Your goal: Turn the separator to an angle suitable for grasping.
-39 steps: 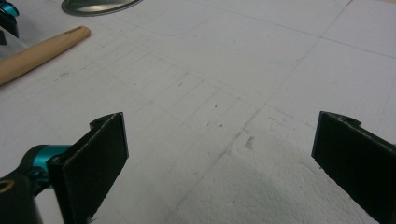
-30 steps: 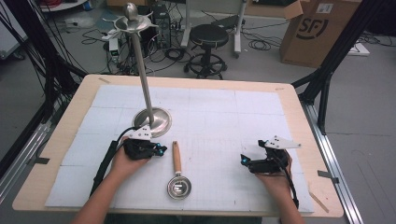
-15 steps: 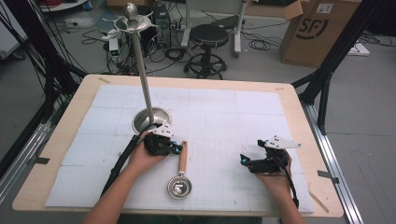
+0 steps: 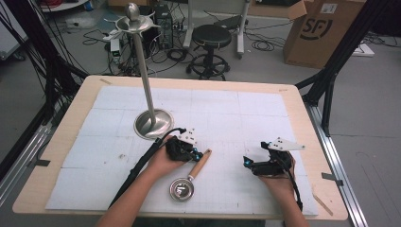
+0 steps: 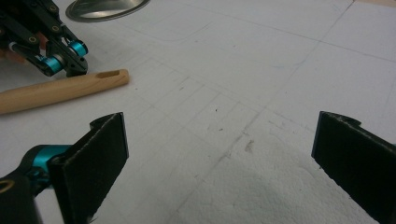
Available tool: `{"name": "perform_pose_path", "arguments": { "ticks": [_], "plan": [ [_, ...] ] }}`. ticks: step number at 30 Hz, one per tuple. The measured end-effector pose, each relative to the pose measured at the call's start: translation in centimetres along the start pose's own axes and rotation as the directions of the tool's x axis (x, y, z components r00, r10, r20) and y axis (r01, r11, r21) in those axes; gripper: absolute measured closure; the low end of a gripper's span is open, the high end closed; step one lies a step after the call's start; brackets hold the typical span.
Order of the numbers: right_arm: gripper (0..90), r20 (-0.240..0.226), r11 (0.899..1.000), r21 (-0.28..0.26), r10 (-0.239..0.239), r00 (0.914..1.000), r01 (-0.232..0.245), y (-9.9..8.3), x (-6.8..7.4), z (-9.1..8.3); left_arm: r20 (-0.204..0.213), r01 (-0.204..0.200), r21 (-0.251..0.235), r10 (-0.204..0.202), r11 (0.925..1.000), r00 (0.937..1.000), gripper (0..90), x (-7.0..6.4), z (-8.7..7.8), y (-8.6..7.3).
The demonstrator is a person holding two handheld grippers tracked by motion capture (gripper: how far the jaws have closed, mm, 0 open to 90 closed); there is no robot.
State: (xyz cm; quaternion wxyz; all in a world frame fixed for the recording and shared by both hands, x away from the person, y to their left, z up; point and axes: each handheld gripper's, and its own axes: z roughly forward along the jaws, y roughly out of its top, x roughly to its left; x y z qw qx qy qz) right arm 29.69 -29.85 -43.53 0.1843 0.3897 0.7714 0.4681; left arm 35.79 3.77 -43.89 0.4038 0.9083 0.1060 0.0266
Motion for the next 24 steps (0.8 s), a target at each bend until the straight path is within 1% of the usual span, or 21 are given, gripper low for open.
{"name": "perform_pose_path", "arguments": {
  "ticks": [2, 3, 6, 8, 10, 12, 16, 17, 18, 19, 20, 21, 24],
  "plan": [
    [2.4, -0.001, 1.0, 0.001, -0.004, 1.0, 0.004, 0.0, 0.0, 0.0, 0.003, -0.001, -0.003, 0.001, 1.0, 1.0, 89.5, -0.1, -0.1, 0.1],
    [2.4, 0.0, 1.0, 0.002, -0.003, 1.0, 0.003, 0.0, 0.0, 0.0, 0.001, -0.004, 0.004, 0.004, 1.0, 1.0, 89.2, -0.1, -0.2, 0.1],
    [2.4, -0.002, 1.0, 0.003, -0.002, 1.0, 0.002, 0.0, 0.0, 0.0, -0.006, 0.012, -0.006, -0.012, 0.9999, 0.9999, 86.0, -0.1, -0.8, 0.1],
    [2.4, -0.002, 1.0, 0.004, -0.001, 1.0, 0.001, 0.0, 0.0, 0.0, -0.005, 0.029, -0.026, -0.029, 0.9993, 0.9996, 80.0, -0.1, -1.3, 0.2],
    [2.4, -0.001, 1.0, 0.003, 0.0, 1.0, 0.0, 0.0, 0.0, 0.0, -0.014, 0.033, -0.045, -0.034, 0.9985, 0.9993, 75.8, -0.3, -1.9, 0.3],
    [2.4, -0.001, 1.0, 0.003, 0.002, 1.0, -0.002, 0.0, 0.0, 0.0, -0.017, 0.044, -0.069, -0.045, 0.9967, 0.9988, 68.8, -0.6, -2.6, 0.3],
    [2.4, 0.001, 1.0, 0.0, 0.003, 1.0, -0.003, 0.0, 0.0, -0.2, -0.038, 0.064, -0.103, -0.069, 0.9926, 0.9969, 56.8, -1.1, -4.5, -0.4],
    [2.4, 0.001, 1.0, 0.0, 0.005, 1.0, -0.005, 0.0, 0.0, -0.2, -0.038, 0.064, -0.103, -0.069, 0.9926, 0.9969, 54.9, -1.1, -4.5, -0.4],
    [2.4, 0.002, 1.0, 0.001, 0.005, 1.0, -0.005, 0.0, 0.0, -0.2, -0.054, 0.076, -0.117, -0.083, 0.9901, 0.9951, 52.8, -1.3, -5.6, -0.9],
    [2.4, 0.003, 1.0, 0.002, 0.005, 1.0, -0.005, 0.0, 0.0, -0.1, -0.053, 0.086, -0.13, -0.094, 0.9878, 0.9942, 51.3, -1.3, -6.1, -1.2],
    [2.4, 0.003, 1.0, 0.005, 0.005, 1.0, -0.005, 0.0, 0.0, -0.1, -0.058, 0.087, -0.139, -0.096, 0.9865, 0.9937, 49.6, -1.3, -6.7, -1.6],
    [2.4, 0.003, 1.0, 0.008, 0.0, 1.0, 0.0, -0.1, 0.0, -0.1, -0.065, 0.095, -0.156, -0.106, 0.9832, 0.9922, 48.4, -1.3, -7.3, -1.9],
    [2.4, 0.004, 1.0, 0.018, -0.003, 1.0, 0.003, -0.1, 0.1, 0.1, -0.093, 0.119, -0.188, -0.138, 0.9749, 0.986, 43.7, -0.9, -8.9, -2.9]
  ]
}}
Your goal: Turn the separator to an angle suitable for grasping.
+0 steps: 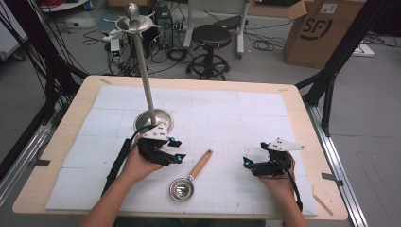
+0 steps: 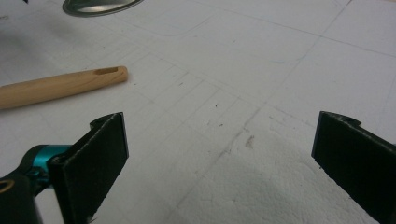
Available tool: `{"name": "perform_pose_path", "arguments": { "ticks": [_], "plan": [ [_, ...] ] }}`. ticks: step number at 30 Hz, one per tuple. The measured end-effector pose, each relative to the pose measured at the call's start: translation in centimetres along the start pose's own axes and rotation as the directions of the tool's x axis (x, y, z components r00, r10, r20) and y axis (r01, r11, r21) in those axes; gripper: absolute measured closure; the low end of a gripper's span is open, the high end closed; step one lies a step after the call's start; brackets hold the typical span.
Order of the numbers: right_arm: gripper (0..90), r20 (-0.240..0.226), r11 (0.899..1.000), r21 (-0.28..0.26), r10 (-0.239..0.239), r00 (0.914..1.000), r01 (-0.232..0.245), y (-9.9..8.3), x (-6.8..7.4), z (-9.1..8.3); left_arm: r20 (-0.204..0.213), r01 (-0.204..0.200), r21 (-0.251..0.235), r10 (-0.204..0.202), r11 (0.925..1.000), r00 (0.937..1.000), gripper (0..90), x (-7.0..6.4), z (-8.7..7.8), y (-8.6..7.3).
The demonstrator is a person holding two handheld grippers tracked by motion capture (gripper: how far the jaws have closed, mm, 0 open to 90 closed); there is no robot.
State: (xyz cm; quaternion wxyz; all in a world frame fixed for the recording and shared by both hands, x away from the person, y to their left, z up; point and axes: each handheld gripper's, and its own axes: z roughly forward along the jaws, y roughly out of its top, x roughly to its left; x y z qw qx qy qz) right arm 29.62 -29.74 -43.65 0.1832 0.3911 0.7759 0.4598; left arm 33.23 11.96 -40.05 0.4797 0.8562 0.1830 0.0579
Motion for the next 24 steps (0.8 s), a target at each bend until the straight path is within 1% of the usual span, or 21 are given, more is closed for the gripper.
{"name": "perform_pose_path", "arguments": {
  "ticks": [1, 2, 3, 4, 7, 10, 13, 16, 18, 19, 20, 23, 24],
  "plan": [
    [2.4, 0.001, 1.0, 0.0, -0.002, 1.0, 0.002, 0.0, 0.0, 0.0, -0.006, 0.014, -0.009, -0.014, 0.9999, 0.9999, 41.8, 0.2, -0.5, -0.2],
    [2.4, 0.001, 1.0, 0.0, -0.002, 1.0, 0.002, 0.0, 0.0, 0.0, -0.006, 0.014, -0.009, -0.014, 0.9999, 0.9999, 40.5, 0.2, -0.5, -0.2],
    [2.4, 0.001, 1.0, 0.001, 0.0, 1.0, 0.0, 0.0, 0.0, 0.0, -0.016, 0.036, -0.024, -0.036, 0.9991, 0.9992, 38.6, 0.7, -1.3, -0.5],
    [2.4, 0.003, 1.0, 0.001, -0.001, 1.0, 0.001, 0.0, 0.0, -0.1, -0.017, 0.042, -0.03, -0.042, 0.9987, 0.999, 37.5, 0.8, -1.7, -0.7],
    [2.4, 0.003, 1.0, -0.001, 0.006, 1.0, -0.006, 0.0, -0.1, -0.1, -0.005, 0.025, -0.053, -0.025, 0.9983, 0.9997, 37.0, 1.1, -2.6, -1.0],
    [2.4, 0.0, 1.0, 0.002, 0.005, 1.0, -0.005, 0.0, -0.1, -0.1, -0.006, 0.027, -0.065, -0.027, 0.9975, 0.9996, 34.6, 1.1, -3.2, -1.1],
    [2.4, 0.001, 1.0, 0.001, 0.001, 1.0, -0.001, 0.0, -0.1, -0.1, -0.019, 0.029, -0.066, -0.03, 0.9974, 0.9994, 31.9, 1.1, -3.5, -1.1],
    [2.4, 0.001, 1.0, -0.001, 0.005, 1.0, -0.005, -0.1, -0.1, -0.1, -0.038, 0.021, -0.06, -0.023, 0.998, 0.999, 29.0, 1.1, -3.6, -1.2],
    [2.4, 0.003, 1.0, -0.005, 0.005, 1.0, -0.005, -0.1, -0.2, -0.2, -0.053, 0.019, -0.065, -0.022, 0.9977, 0.9983, 24.9, 1.2, -3.6, -1.3],
    [2.4, 0.003, 1.0, -0.005, 0.005, 1.0, -0.005, -0.1, -0.2, -0.2, -0.053, 0.019, -0.065, -0.022, 0.9977, 0.9983, 23.5, 1.2, -3.6, -1.3],
    [2.4, 0.006, 1.0, -0.01, 0.01, 0.9999, -0.009, 0.0, -0.3, -0.3, -0.063, 0.018, -0.076, -0.022, 0.997, 0.9977, 22.6, 1.4, -3.8, -1.4],
    [2.4, 0.007, 1.0, -0.01, 0.014, 0.9999, -0.014, 0.0, -0.3, -0.3, -0.076, 0.032, -0.083, -0.038, 0.996, 0.9963, 18.3, 1.6, -4.0, -1.5],
    [2.4, 0.006, 1.0, -0.015, 0.018, 0.9998, -0.018, 0.0, -0.4, -0.3, -0.088, 0.037, -0.086, -0.045, 0.9956, 0.9951, 16.3, 1.6, -4.0, -1.6]
  ]
}}
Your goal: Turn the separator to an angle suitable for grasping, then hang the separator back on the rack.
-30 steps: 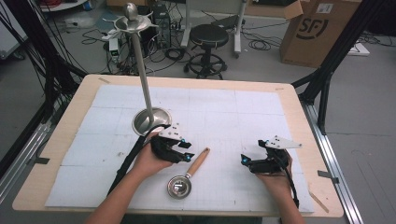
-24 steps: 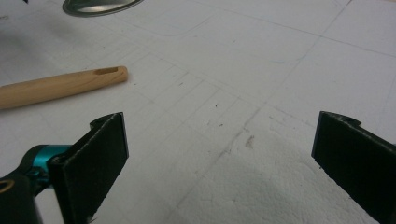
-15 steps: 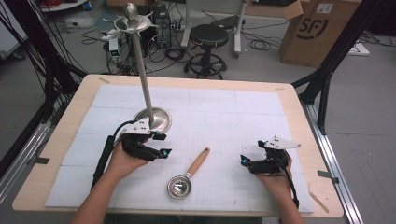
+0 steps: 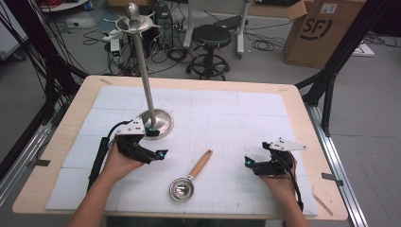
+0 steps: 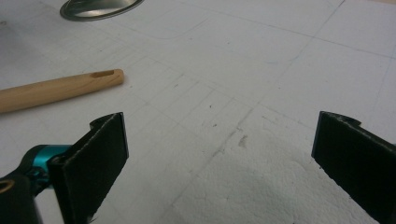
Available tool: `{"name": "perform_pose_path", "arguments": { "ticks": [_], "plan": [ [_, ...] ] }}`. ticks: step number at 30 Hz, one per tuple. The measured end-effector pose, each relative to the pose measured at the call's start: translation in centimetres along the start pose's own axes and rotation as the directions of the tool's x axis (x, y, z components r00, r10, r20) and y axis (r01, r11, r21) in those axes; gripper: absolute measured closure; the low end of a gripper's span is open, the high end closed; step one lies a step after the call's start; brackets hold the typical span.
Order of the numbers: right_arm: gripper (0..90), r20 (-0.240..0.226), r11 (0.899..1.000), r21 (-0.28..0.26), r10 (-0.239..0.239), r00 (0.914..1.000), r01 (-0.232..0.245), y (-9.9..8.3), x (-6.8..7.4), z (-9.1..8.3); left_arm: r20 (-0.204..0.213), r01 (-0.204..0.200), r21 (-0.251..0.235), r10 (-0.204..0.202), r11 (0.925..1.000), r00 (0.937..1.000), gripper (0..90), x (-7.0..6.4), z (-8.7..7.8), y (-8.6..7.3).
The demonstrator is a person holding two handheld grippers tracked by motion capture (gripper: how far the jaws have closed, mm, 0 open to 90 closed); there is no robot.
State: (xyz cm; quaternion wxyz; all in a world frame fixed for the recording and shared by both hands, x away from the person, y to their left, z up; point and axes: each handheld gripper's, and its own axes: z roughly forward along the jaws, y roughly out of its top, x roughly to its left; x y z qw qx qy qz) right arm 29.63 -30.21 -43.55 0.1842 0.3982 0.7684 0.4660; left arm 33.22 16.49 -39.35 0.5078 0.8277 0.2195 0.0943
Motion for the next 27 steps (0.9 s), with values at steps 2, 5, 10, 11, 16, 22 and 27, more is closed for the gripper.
{"name": "perform_pose_path", "arguments": {
  "ticks": [2, 5, 10, 11, 16, 22, 27],
  "plan": [
    [2.4, 0.0, 1.0, -0.002, 0.005, 1.0, -0.005, 0.0, -0.1, 0.0, -0.031, 0.007, -0.001, -0.007, 1.0, 0.9995, 10.0, 0.2, -0.1, -0.1],
    [2.4, 0.003, 1.0, -0.005, 0.011, 0.9999, -0.011, 0.0, -0.2, 0.0, -0.039, 0.021, -0.014, -0.021, 0.9997, 0.999, 5.7, 0.3, -0.2, -0.2],
    [2.4, 0.006, 1.0, -0.009, 0.013, 0.9999, -0.013, 0.0, -0.3, -0.1, -0.019, 0.018, -0.03, -0.018, 0.9994, 0.9996, 5.7, 0.3, -0.4, -0.2],
    [2.4, 0.004, 1.0, -0.006, 0.016, 0.9999, -0.016, 0.0, -0.2, 0.0, -0.014, 0.016, -0.031, -0.016, 0.9994, 0.9998, 5.7, 0.3, -0.4, -0.2],
    [2.4, -0.006, 1.0, -0.005, 0.005, 1.0, -0.005, 0.0, -0.2, 0.0, -0.013, 0.001, -0.031, -0.001, 0.9995, 0.9999, 3.3, 0.1, -0.3, -0.2],
    [2.4, -0.006, 1.0, -0.01, 0.006, 1.0, -0.006, 0.0, -0.4, 0.1, 0.004, -0.01, -0.019, 0.01, 0.9998, 0.9999, 3.3, -0.2, 0.1, -0.1],
    [2.4, 0.002, 1.0, -0.001, 0.004, 1.0, -0.004, 0.0, -0.3, 0.1, 0.007, -0.02, 0.0, 0.02, 0.9998, 0.9998, 3.3, -0.7, 0.5, 0.1]
  ]
}}
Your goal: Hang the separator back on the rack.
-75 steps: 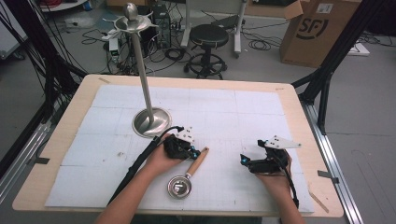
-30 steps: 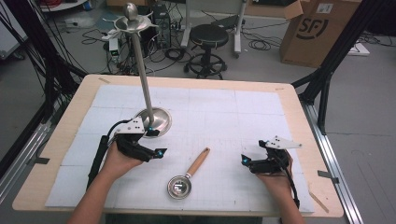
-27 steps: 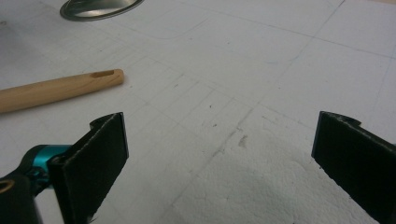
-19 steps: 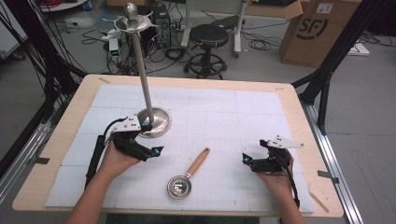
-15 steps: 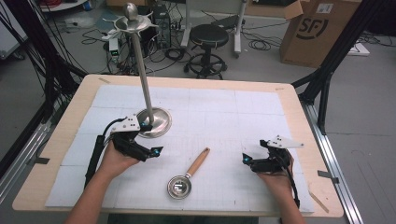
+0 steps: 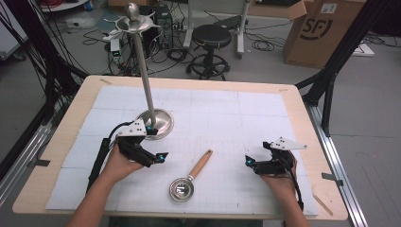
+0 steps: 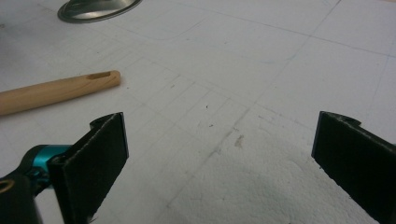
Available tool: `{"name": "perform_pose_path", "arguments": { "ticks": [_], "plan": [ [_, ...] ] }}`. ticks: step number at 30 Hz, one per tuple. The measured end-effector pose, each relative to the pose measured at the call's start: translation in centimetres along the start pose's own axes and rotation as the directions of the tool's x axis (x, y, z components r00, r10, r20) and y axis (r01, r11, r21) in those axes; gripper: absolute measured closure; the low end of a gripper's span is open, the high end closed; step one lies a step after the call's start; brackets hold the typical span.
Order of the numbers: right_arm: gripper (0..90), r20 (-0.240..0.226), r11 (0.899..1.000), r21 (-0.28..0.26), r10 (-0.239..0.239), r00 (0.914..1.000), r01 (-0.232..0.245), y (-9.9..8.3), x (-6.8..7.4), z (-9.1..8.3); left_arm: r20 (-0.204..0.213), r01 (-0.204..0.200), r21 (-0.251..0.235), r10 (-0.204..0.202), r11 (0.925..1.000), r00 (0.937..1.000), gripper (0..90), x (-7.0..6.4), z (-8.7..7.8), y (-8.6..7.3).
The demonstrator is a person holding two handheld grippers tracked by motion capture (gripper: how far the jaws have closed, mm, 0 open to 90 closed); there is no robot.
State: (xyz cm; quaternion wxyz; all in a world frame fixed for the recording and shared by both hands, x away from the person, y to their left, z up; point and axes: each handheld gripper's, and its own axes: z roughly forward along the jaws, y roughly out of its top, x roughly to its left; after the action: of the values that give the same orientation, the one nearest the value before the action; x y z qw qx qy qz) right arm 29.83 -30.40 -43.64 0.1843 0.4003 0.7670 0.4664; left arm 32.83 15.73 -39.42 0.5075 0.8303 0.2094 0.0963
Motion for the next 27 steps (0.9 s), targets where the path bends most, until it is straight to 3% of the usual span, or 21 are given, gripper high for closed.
{"name": "perform_pose_path", "arguments": {
  "ticks": [3, 8, 12, 18, 27],
  "plan": [
    [2.4, 0.001, 1.0, 0.003, -0.011, 0.9999, 0.011, 0.0, 0.1, 0.0, 0.007, 0.003, -0.004, -0.003, 1.0, 1.0, 3.3, -0.5, 0.3, 0.4],
    [2.4, 0.003, 1.0, -0.005, -0.01, 0.9999, 0.01, 0.0, 0.1, -0.1, 0.025, -0.01, 0.034, 0.009, 0.9994, 0.9997, 3.3, -1.4, 1.2, 0.9],
    [2.4, 0.004, 1.0, -0.009, -0.009, 1.0, 0.009, 0.1, 0.2, -0.2, 0.064, -0.035, 0.074, 0.031, 0.9966, 0.9975, 3.4, -2.9, 2.9, 1.6],
    [2.4, 0.001, 1.0, -0.009, -0.004, 1.0, 0.004, 0.1, 0.1, -0.2, 0.066, -0.042, 0.093, 0.036, 0.9948, 0.9972, 3.4, -3.9, 5.1, 2.3],
    [2.4, 0.001, 1.0, 0.003, -0.014, 0.9999, 0.014, 0.0, 0.2, 0.0, 0.073, -0.048, 0.182, 0.035, 0.9822, 0.9967, 9.0, -4.6, 7.7, 2.2]
  ]
}}
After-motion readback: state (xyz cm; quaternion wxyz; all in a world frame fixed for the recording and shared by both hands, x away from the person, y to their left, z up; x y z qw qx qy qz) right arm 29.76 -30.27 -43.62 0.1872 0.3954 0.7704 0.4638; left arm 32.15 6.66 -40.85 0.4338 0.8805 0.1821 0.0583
